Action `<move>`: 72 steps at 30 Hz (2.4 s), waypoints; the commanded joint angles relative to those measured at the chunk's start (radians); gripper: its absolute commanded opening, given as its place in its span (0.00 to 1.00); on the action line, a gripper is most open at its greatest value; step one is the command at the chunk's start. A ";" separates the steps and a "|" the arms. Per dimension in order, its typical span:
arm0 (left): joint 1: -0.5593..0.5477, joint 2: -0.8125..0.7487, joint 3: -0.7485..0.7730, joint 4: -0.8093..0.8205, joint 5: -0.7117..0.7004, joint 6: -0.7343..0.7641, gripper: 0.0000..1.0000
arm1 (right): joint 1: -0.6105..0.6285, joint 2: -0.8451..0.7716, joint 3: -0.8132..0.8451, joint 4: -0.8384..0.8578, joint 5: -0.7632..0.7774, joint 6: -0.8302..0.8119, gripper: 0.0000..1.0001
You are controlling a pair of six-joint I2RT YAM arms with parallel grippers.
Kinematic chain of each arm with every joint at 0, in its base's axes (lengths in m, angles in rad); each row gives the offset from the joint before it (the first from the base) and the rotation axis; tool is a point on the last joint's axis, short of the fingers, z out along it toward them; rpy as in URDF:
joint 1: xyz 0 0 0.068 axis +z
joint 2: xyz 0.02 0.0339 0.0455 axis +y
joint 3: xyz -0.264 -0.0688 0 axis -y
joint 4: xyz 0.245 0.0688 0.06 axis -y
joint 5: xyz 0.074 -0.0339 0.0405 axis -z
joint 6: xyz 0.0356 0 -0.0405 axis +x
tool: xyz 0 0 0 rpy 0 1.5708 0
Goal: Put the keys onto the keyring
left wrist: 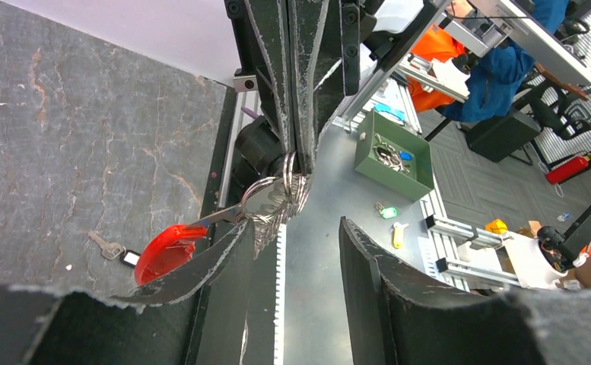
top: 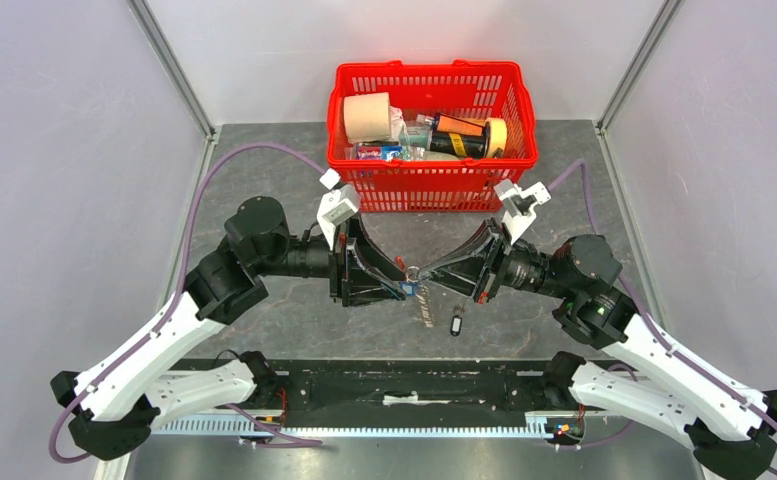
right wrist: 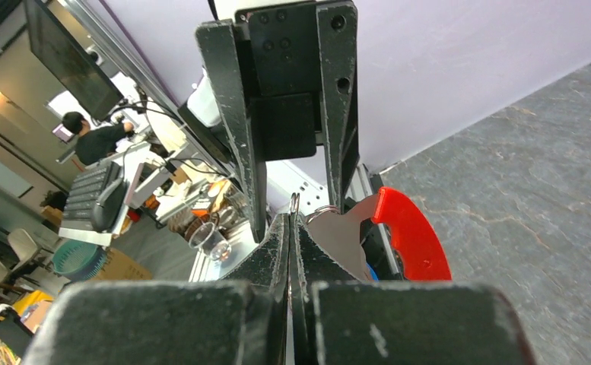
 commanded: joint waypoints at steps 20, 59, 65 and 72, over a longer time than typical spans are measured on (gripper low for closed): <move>0.001 -0.050 0.009 0.142 0.023 -0.112 0.50 | 0.008 -0.005 -0.011 0.144 -0.072 0.027 0.00; 0.001 0.045 0.052 0.377 0.016 -0.327 0.42 | 0.018 -0.036 -0.081 0.439 0.066 0.007 0.00; 0.001 0.038 0.046 0.384 0.018 -0.328 0.32 | 0.019 -0.028 -0.081 0.436 0.075 0.008 0.00; 0.001 0.040 0.041 0.384 0.026 -0.322 0.26 | 0.022 -0.010 -0.075 0.446 0.073 0.011 0.00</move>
